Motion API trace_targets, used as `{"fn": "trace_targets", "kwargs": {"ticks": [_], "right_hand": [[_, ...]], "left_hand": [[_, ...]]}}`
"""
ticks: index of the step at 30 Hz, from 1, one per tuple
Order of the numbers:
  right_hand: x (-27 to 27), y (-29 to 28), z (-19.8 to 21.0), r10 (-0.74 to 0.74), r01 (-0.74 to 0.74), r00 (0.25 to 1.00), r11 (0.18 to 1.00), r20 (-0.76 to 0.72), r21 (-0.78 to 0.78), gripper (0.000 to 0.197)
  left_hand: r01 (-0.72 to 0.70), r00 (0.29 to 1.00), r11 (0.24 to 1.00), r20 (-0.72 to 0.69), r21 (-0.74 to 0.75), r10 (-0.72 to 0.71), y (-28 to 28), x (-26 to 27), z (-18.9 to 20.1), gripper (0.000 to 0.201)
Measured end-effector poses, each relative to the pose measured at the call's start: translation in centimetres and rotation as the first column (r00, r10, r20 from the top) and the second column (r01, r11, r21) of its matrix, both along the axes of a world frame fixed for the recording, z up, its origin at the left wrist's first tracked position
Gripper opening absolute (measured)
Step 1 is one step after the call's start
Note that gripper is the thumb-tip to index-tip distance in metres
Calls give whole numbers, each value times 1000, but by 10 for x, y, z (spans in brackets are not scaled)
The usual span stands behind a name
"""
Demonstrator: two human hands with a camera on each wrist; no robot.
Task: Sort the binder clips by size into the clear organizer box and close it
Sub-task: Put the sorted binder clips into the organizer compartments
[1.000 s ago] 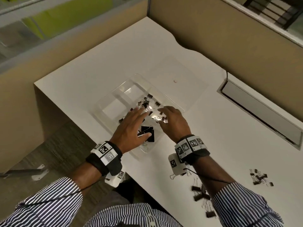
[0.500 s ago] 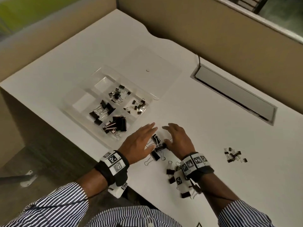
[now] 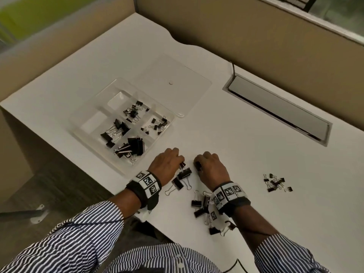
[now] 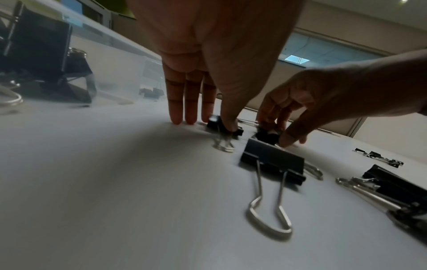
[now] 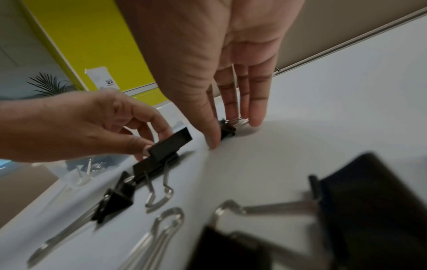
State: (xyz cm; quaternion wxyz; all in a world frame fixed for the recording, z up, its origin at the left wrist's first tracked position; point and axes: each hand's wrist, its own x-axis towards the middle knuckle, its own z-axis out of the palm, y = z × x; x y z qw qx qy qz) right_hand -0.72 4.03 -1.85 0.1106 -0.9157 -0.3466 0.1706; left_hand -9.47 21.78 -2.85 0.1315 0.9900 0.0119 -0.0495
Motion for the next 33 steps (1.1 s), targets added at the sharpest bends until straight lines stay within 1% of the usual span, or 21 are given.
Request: {"fn": "trace_targets", "kwargs": {"ticks": [2,4,6,8,11,14,17,19,21,24,27,29,31,33], "right_hand": [[6,-2,3,-42,42,999,999,-20,-1,19],[9,-4,5,-98,98,995,995,-33,9,31],[10,-5,8,-148,153,987,986,-70,73,36],[5,-3,12,-135,148,985,979,-105,137,39],[-2,7,16,-41,52,997,982,-67,179,40],[0,22,18,78,-73,996,993,-46,97,41],[3,35,13,205,-205,979,979,-11,-14,41],[1,38,8,242,-242,970,970,-4,-24,42],[1,39,3,260,-260,965,965,-20,-14,44],[8,36,0,235,-235,967,972,-95,10,47],[20,28,-2,172,-174,978,985,-118,-2,37],[27,19,-2,137,-139,986,990,-93,-14,31],[31,11,-1,121,-122,992,993,-34,-12,26],[31,5,3,97,-97,995,995,-25,-11,27]], "left_hand": [[-36,999,999,-19,10,37,0,0,-2,19],[-77,996,997,-48,26,78,-1,0,-2,17],[-123,989,992,-74,38,125,-1,-1,-1,18],[-147,986,988,-67,42,150,-1,-4,0,22],[-156,985,987,-65,30,158,-2,-8,1,21],[-137,985,990,-104,46,141,-2,-11,2,22],[-134,987,989,-80,62,139,-1,-13,0,25],[-146,986,987,-76,60,151,0,-14,1,20],[-162,983,985,-76,50,166,1,-14,1,20],[-163,984,987,-72,-1,163,3,-18,-2,29],[-184,980,981,-85,-53,179,4,-24,-3,37],[-207,973,975,-114,-74,198,4,-27,-2,40],[-208,973,974,-125,-92,196,3,-33,0,42],[-186,977,974,-134,-131,168,4,-39,2,47]]}}
